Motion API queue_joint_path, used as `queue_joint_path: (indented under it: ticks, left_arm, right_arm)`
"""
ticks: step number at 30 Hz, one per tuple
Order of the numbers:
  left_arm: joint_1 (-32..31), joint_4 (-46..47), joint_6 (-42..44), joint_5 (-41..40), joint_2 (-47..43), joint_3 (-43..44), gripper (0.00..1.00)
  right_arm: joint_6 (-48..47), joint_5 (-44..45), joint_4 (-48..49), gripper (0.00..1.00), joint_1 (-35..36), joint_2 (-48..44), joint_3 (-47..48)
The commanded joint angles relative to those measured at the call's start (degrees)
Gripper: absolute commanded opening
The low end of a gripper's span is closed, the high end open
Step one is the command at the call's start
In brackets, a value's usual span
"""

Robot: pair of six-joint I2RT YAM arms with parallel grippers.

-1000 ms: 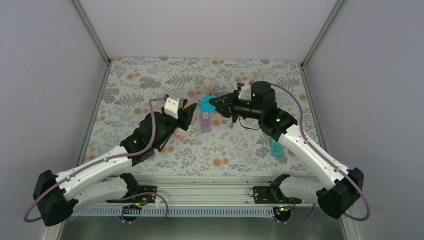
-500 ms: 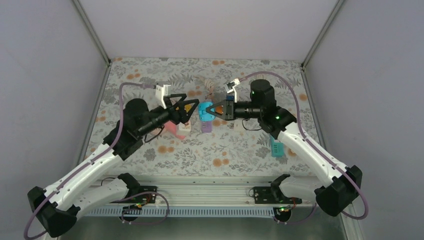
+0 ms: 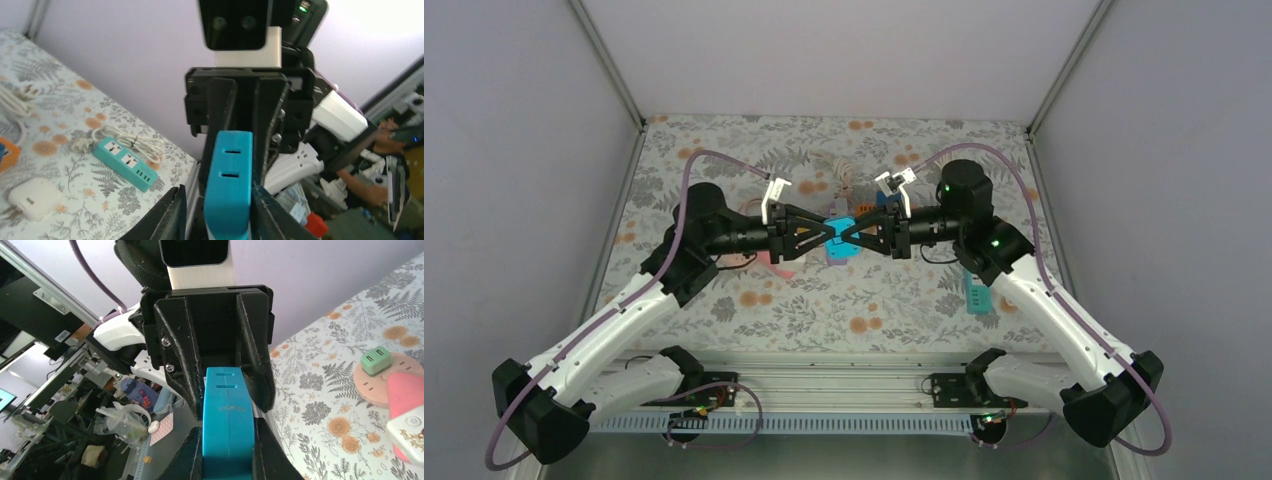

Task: Insert the plug
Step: Pick up the plug from the center of the board.

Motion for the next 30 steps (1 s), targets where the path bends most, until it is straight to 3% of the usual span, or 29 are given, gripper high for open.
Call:
queue_joint_path:
  ticks: [1,5,7,9,13,16,20,30]
  left_arm:
    - [0.26,2.49,-0.46,4.83,-0.66,1.36,0.28]
    - [0.21,3.30,0.44,4.99,-0.80,1.55,0.06]
    - [0.17,3.24,1.01,4.27,-0.90,1.57,0.03]
    - [0.21,3.35,1.09,3.66,-0.78,1.64,0.02]
    - [0.22,5.28,-0.54,2.86,-1.09,1.75,0.02]
    - [0.22,7.05,-2.40,0.99,-1.53,2.09,0.02]
    - [0.22,10.77,-5.60,-1.32,-1.95,1.68,0.02]
    - [0.22,19.29,-10.83,-6.38,-2.21,-1.93,0.02]
  right_arm:
    - [-2.64,-5.76,3.08,0.03,-0.13,-1.08,1.41]
    - [-2.91,-5.01,3.12,0.04,-0.20,-0.76,1.18]
    - [-2.06,-4.41,4.20,0.09,-0.20,-0.72,0.48]
    - [-1.16,-4.45,5.79,0.19,-0.14,-0.88,-0.31]
    - [1.37,-4.21,9.72,0.50,-0.15,-1.61,-2.10]
    - [4.62,-2.93,14.96,0.60,-0.20,-2.53,-4.13]
    - [8.57,0.65,20.67,0.58,0.01,-3.18,-6.50]
    - [12.78,7.62,28.73,0.41,0.68,-3.78,-9.06]
